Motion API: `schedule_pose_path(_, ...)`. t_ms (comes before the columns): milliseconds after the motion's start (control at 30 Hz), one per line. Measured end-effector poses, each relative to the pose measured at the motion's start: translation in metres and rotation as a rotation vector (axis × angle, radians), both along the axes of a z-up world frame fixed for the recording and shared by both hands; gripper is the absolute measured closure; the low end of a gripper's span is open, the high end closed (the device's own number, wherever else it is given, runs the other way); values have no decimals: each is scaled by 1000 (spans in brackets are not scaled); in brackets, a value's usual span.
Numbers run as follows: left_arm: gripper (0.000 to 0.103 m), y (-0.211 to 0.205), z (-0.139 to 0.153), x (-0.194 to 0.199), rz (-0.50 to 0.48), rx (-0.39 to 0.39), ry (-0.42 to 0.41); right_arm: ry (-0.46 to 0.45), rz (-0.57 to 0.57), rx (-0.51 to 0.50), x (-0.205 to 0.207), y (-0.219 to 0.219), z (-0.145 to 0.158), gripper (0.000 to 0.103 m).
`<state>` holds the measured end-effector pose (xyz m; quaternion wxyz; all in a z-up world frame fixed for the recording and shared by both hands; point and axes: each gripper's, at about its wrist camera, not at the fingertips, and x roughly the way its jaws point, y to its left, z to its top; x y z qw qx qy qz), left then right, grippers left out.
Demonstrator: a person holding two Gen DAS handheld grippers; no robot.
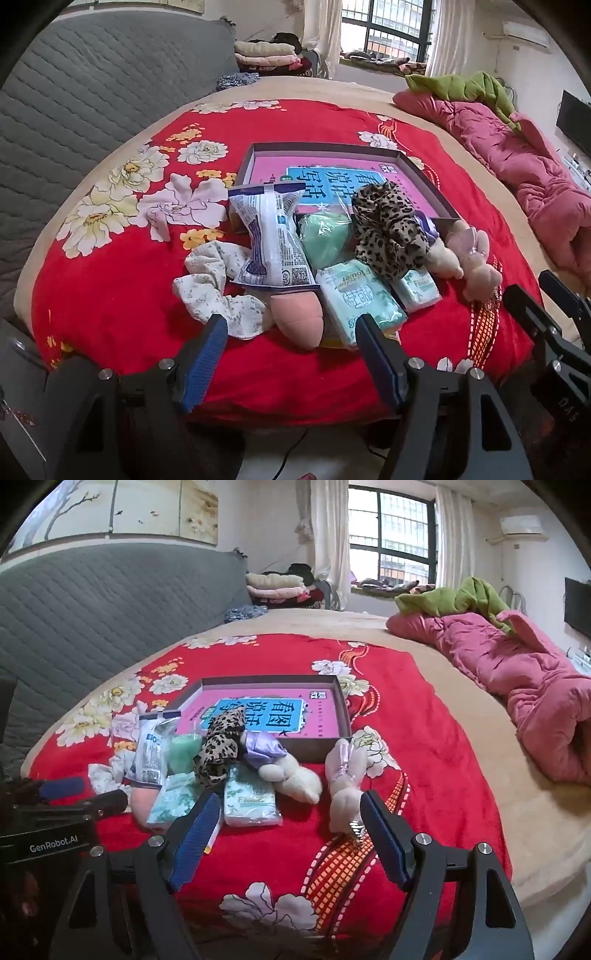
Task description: Organize soft objects
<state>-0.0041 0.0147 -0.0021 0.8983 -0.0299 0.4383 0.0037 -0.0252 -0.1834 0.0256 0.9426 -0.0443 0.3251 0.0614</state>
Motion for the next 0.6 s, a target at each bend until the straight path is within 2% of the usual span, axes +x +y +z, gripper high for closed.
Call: schedule_pose_path(600,32,-4,-2,3,-3,11,23,11,9,11,2,0,-1,23)
